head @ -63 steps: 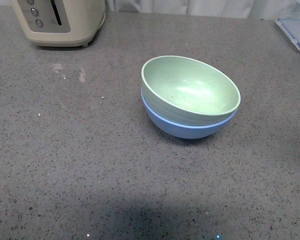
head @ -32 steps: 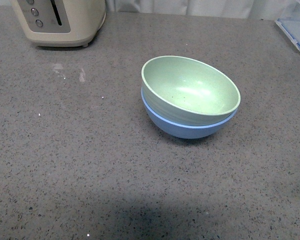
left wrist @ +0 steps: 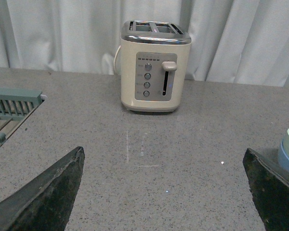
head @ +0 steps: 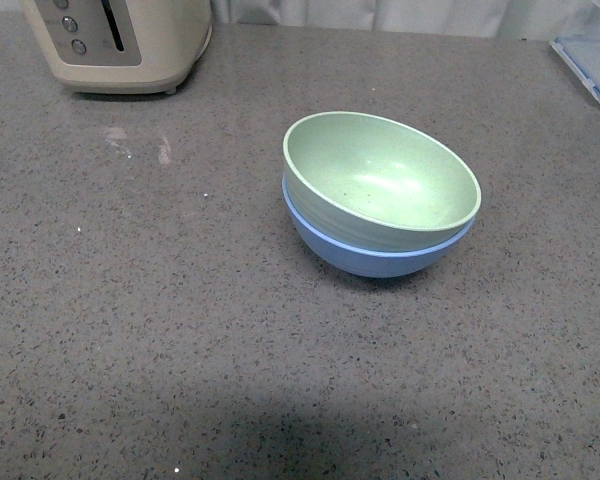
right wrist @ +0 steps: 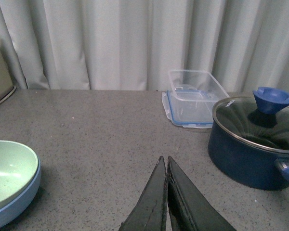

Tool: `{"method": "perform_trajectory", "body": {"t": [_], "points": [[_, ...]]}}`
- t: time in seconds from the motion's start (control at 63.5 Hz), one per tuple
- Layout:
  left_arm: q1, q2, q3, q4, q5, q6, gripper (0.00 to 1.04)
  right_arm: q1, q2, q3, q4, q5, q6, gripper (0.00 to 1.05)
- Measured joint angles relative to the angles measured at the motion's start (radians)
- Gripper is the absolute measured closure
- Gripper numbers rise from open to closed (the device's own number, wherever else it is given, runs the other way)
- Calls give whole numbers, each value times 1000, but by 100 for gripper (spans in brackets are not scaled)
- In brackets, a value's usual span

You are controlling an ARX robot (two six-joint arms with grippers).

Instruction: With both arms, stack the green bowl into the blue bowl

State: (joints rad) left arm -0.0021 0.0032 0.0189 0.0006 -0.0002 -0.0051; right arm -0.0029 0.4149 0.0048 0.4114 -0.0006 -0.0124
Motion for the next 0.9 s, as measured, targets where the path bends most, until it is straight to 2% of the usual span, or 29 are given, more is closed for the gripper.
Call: {"method": "perform_trajectory", "body": {"t": [0.709,0.819,0.898], "points": [[0,0,0,0,0,0,6,0,-241,0,-234,0,0,104],[0,0,0,0,0,0,6,0,-369,1,-399,0,1,104],[0,0,0,0,0,0,6,0,-404,1,-407,0,1,104]]}}
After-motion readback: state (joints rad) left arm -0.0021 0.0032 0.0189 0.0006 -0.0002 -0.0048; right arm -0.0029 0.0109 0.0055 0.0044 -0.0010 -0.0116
